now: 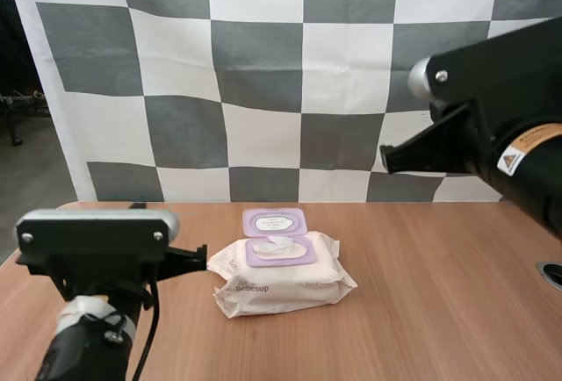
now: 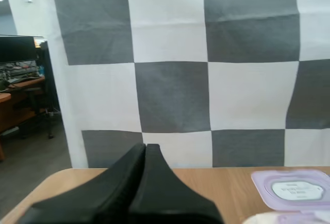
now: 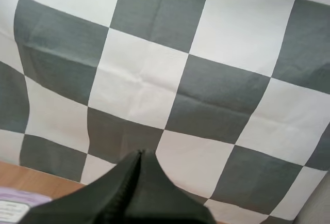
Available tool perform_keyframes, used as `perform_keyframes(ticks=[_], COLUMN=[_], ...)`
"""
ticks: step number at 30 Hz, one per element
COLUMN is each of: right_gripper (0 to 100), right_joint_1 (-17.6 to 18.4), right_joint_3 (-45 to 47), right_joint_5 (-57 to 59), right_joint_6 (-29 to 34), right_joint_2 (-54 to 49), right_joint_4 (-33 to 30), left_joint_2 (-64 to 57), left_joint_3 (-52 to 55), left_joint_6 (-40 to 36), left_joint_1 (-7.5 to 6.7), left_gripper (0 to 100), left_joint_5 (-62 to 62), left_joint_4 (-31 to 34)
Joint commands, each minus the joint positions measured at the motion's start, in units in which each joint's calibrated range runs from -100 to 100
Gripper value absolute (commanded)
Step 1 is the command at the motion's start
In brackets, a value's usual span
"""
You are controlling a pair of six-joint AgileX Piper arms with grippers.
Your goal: Open the wet wipes lid
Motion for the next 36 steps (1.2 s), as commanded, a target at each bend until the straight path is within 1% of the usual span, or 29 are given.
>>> perform_keyframes(ticks=[1, 3, 6, 7, 14, 19, 20, 21, 22, 26, 28, 31, 33, 34, 36], right_gripper=[0, 0, 0, 0, 0, 0, 0, 0, 0, 0, 0, 0, 0, 0, 0], right_joint_1=[0.0, -0.05, -0.08, -0.08, -0.08, -0.08, -0.08, -0.08, -0.08, -0.08, -0.08, -0.08, -0.08, -0.08, 0.0], right_joint_3=[8.12, 12.66, 18.5, 20.5, 30.87, 38.72, 39.68, 39.68, 39.68, 39.68, 39.68, 39.68, 39.68, 39.68, 39.68], right_joint_5=[-13.18, -19.0, -25.34, -27.06, -34.78, -44.34, -47.04, -49.79, -48.95, -49.19, -49.19, -46.69, -43.09, -41.35, -37.48], right_joint_6=[-0.06, -0.06, -0.06, -0.06, -0.06, -0.06, -0.06, -0.06, -0.06, -0.06, -0.06, -0.06, -0.06, -0.06, -0.28], right_joint_2=[-1.14, -2.13, -4.04, -4.66, -7.33, -7.33, -7.33, -7.33, -7.33, -7.09, -7.09, -7.09, -7.09, -7.09, -7.09], right_joint_4=[-7.09, -7.24, -7.24, -6.95, -1.34, 2.94, 3.23, 4.12, 5.18, 10.46, 11.94, 11.91, 11.91, 11.91, 11.79], left_joint_2=[-1.36, -1.36, -1.36, -1.36, -1.36, -1.36, -1.36, -1.36, -1.36, -1.36, -1.36, -1.36, -1.36, -1.36, -1.36], left_joint_3=[1.39, 1.39, 1.39, 1.39, 1.39, 1.39, 1.39, 1.39, 1.39, 1.39, 1.39, 1.39, 1.39, 1.39, 1.39], left_joint_6=[0.09, 0.09, 0.09, 0.09, 0.09, 0.09, 0.09, 0.09, -1.61, -17.41, -23.04, -31.45, -35.38, -36.37, -37.95], left_joint_1=[-0.7, -1.58, -3.17, -3.49, -3.56, -3.57, -3.57, -3.57, -3.57, -3.57, -3.57, -3.57, -3.57, -3.57, -3.57], left_gripper=[0, 0, 0, 0, 0, 0, 0, 0, 0, 0, 0, 0, 0, 0, 0], left_joint_5=[0.18, -0.82, -0.6, -0.6, -0.6, -0.6, -0.6, -0.6, 0.32, 6.64, 8.99, 12.89, 18.09, 19.8, 19.53], left_joint_4=[1.54, 3.44, 3.56, 3.56, 3.56, 3.92, 4.4, 6.21, 8.68, 24.01, 28.68, 34.81, 38.75, 40.09, 40.46])
